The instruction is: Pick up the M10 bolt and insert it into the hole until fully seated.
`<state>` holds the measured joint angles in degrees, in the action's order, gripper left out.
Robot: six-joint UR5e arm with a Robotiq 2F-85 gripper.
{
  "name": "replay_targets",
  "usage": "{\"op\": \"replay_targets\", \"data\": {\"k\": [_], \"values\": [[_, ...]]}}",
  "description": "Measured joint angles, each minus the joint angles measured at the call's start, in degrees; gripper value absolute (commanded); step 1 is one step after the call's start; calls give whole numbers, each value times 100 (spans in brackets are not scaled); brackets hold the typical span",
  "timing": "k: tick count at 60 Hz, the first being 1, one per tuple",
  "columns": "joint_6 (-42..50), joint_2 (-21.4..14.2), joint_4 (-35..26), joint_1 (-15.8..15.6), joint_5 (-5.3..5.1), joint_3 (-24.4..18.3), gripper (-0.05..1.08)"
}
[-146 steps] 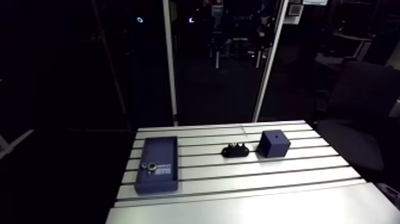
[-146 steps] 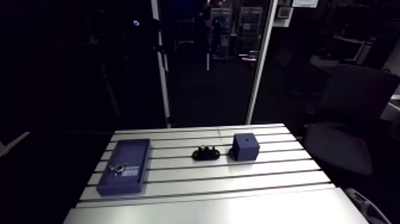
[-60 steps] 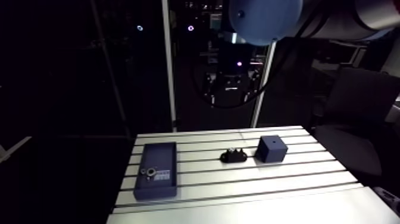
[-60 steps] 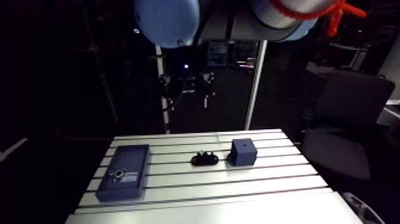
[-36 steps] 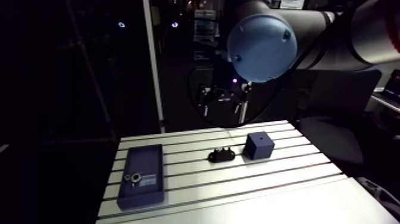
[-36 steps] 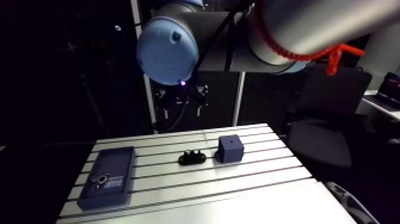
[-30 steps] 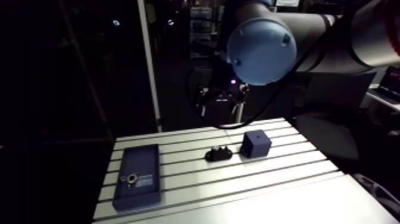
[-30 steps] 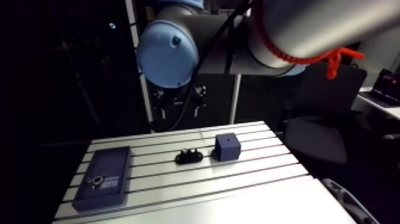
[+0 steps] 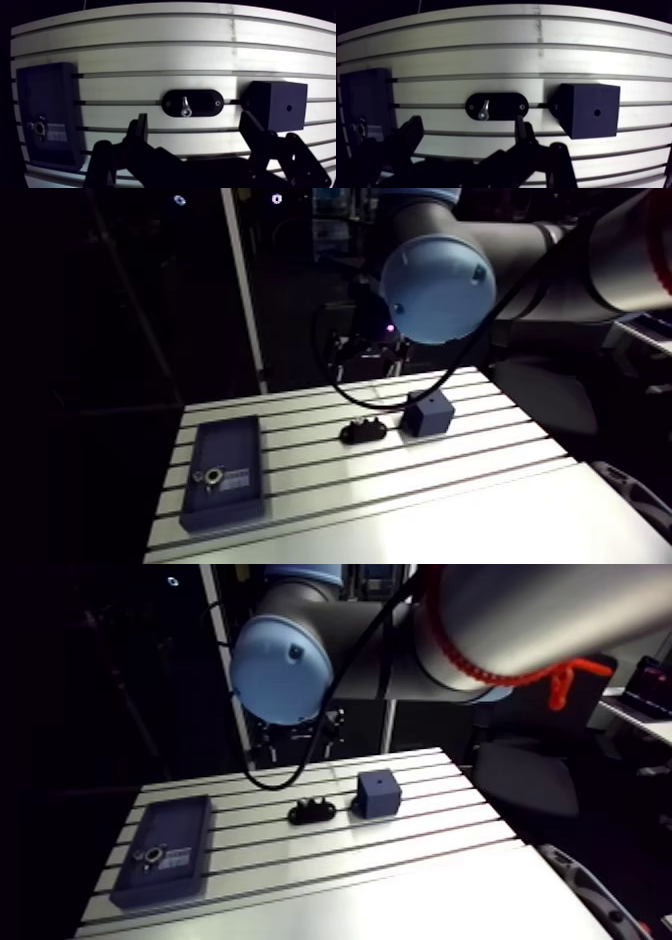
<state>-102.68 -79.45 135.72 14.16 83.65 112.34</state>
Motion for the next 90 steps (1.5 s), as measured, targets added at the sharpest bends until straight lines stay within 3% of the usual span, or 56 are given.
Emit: {"op": "replay_targets", "data": {"k": [11, 21, 57, 72, 90], "values": [[-30, 134, 156, -34, 222, 26, 1], [-67, 224, 237, -76, 336, 39, 1], [-71, 548, 284, -208, 397, 99, 2], [-75, 637, 341, -211, 416, 155, 16], [-75, 730, 406, -211, 545, 184, 26]]}}
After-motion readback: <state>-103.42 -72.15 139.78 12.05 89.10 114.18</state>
